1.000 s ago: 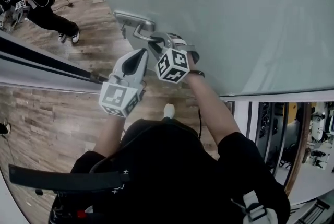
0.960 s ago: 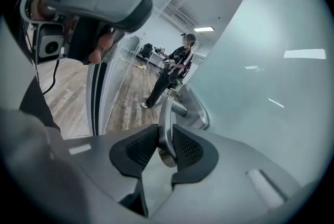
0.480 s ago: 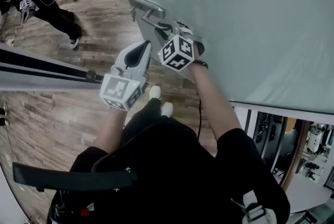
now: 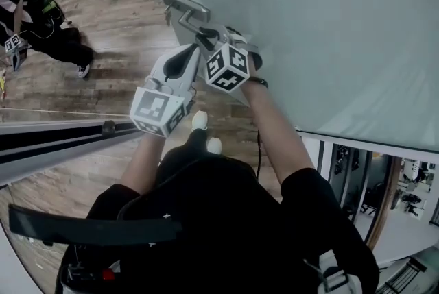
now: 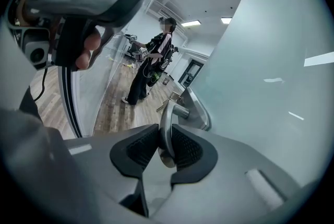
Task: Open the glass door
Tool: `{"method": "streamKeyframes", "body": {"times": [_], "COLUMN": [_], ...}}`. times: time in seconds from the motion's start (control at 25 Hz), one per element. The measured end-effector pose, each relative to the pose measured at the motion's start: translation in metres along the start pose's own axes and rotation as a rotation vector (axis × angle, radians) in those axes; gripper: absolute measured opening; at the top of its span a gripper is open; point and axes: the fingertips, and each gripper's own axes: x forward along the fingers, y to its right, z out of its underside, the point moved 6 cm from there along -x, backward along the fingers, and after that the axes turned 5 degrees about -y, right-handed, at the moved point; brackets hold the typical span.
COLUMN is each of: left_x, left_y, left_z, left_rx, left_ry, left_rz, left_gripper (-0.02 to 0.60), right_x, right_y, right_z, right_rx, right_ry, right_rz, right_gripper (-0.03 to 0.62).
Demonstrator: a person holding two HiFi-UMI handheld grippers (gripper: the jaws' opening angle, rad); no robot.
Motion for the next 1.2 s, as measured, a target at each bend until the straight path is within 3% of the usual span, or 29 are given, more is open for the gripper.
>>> {"method": "streamKeyframes", "body": {"times": [0.28,0.56,1.2], "left_x": [0.035,0.099,0.155], "left_y": [-0.013,-0.027,-0.067], "left_z": [-0.005,-0.016,-0.022], "left_rx": [0.005,0.002,-0.022], "left_ry": [0.011,0.005,0.008], "left_rz": [0.095,0.17,0.233], "left_gripper": [0.0,0.0,0.0], "right_x": [0.011,0.027,0.046], "right_y": [0.014,0.058,0.126], "right_z": [0.004,0.027,0.066], "right_rx": [0.039,0.087,0.16], "right_ry": [-0.026,-0.054,-0.113], "right_rz": [0.038,0.072,0.16], "right_gripper": [0.081,0.081,0.081]}}
